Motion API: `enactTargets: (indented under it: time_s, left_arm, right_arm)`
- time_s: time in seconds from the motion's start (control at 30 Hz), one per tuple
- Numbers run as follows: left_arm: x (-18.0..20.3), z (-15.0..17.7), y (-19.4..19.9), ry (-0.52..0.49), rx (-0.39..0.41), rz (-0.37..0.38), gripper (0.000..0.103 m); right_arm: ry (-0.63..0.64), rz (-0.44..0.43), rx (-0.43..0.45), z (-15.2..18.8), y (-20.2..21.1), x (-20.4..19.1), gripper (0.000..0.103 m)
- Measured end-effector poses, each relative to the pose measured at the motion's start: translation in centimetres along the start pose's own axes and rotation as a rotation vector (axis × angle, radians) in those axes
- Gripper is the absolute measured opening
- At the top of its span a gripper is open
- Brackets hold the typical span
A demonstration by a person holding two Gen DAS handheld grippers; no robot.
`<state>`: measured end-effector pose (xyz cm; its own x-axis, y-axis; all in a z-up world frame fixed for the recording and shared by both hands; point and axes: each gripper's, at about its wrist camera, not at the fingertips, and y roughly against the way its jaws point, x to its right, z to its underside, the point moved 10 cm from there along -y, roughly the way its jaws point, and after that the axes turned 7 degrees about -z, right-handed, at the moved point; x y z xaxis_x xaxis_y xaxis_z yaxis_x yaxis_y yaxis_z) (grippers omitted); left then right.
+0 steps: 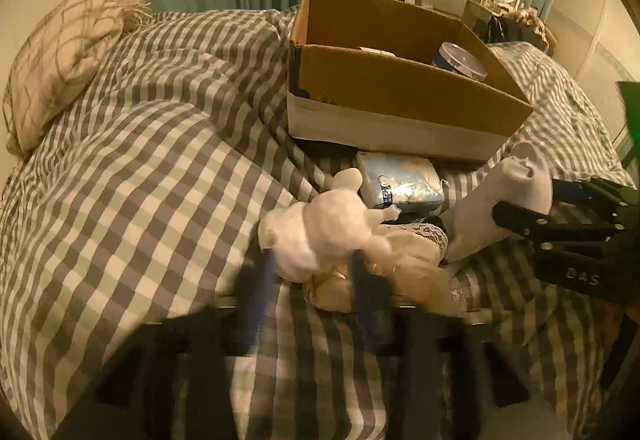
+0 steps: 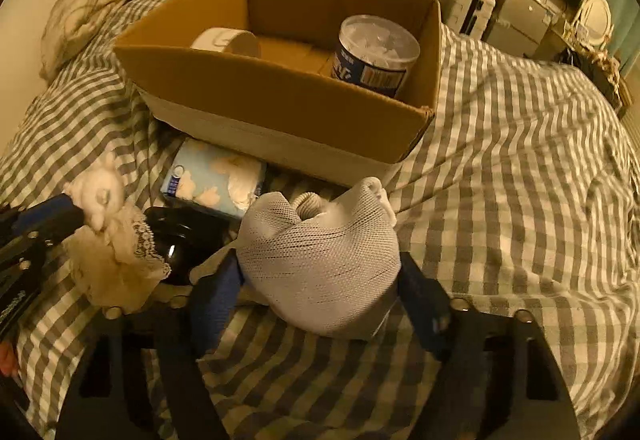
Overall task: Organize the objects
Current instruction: 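Grasp the white plush toy with the left tool while the right tool grasps the white sock, then place the plush toy and sock into the box and open both tools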
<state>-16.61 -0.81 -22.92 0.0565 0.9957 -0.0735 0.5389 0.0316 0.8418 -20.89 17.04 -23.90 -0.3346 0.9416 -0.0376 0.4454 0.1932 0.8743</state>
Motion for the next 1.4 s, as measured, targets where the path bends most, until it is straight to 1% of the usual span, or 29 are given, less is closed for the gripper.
enactTargets:
  time_s: [0.03, 0.17, 0.23, 0.3, 0.33, 0.4, 0.47, 0.6, 0.73, 0.77, 0.8, 0.83, 0.87, 0.93, 1.0, 1.13, 1.27, 1.37, 1.4]
  left_arm:
    - [0.2, 0.0, -0.1, -0.009, 0.002, -0.009, 0.060]
    - [0.5, -0.6, -1.0, 0.001, -0.010, -0.008, 0.060]
    - [0.9, -1.0, -2.0, 0.002, -0.029, -0.002, 0.061]
    - [1.0, -1.1, -3.4, -0.005, -0.057, -0.023, 0.061]
    - [1.1, -1.0, -4.4, -0.001, -0.080, -0.017, 0.061]
    - [1.1, -1.1, -5.2, 0.012, -0.093, -0.007, 0.061]
    - [1.0, -1.6, -5.3, 0.038, -0.089, 0.010, 0.061]
    - [1.1, -2.0, -4.9, 0.036, -0.071, 0.019, 0.061]
    - [1.2, -2.3, -5.2, 0.034, -0.068, 0.039, 0.058]
    - [1.1, -2.3, -5.1, 0.037, -0.062, 0.042, 0.056]
    - [1.2, -2.3, -4.9, 0.038, -0.051, 0.043, 0.041]
    - [1.2, -2.4, -4.5, 0.039, -0.036, 0.048, 0.033]
    - [1.2, -2.5, -4.2, 0.040, -0.026, 0.054, 0.030]
    - [1.3, -2.5, -3.3, 0.036, -0.002, 0.058, 0.029]
    - [1.4, -2.3, -3.0, 0.016, 0.002, 0.051, 0.029]
    - [1.5, -2.0, -2.9, 0.011, 0.003, 0.060, 0.028]
    - [1.8, -2.3, -2.2, 0.009, 0.023, 0.067, 0.026]
    - [1.8, -2.4, -1.1, 0.009, 0.039, 0.085, 0.025]
    - [2.0, -2.4, -0.8, 0.008, 0.046, 0.086, 0.012]
  right_arm:
    - [-0.003, -0.001, 0.012, 0.0, 0.3, 0.1, 0.068]
    - [-0.020, -0.021, 0.066, -0.2, 1.7, 0.2, 0.066]
    - [-0.017, -0.023, 0.075, -0.5, 2.0, 0.2, 0.066]
    - [-0.013, -0.024, 0.078, -0.5, 2.1, 0.2, 0.066]
    - [-0.012, -0.027, 0.079, -0.5, 2.1, 0.2, 0.066]
    - [-0.013, -0.032, 0.081, -0.5, 2.0, 0.0, 0.066]
    - [-0.016, -0.037, 0.081, -0.5, 2.1, -0.1, 0.066]
    - [-0.010, -0.036, 0.084, -0.5, 2.0, -0.3, 0.066]
    - [-0.003, -0.032, 0.083, -0.4, 2.0, -0.4, 0.066]
    - [-0.002, -0.033, 0.082, -0.4, 2.0, -0.4, 0.066]
    - [-0.003, -0.032, 0.084, -0.4, 2.1, -0.4, 0.066]
    - [-0.003, -0.031, 0.086, -0.4, 2.1, -0.4, 0.066]
    - [-0.003, -0.032, 0.088, -0.3, 2.2, -0.3, 0.066]
    - [-0.002, -0.027, 0.098, -0.3, 2.5, -0.4, 0.066]
    - [0.006, -0.023, 0.110, -0.3, 3.1, -0.6, 0.066]
    - [0.016, -0.010, 0.124, 0.0, 3.9, -0.8, 0.066]
    - [0.008, -0.010, 0.135, 0.2, 4.6, -0.7, 0.066]
    - [0.004, -0.012, 0.147, 0.2, 5.2, -0.6, 0.065]
    - [0.003, -0.013, 0.151, 0.2, 5.5, -0.7, 0.065]
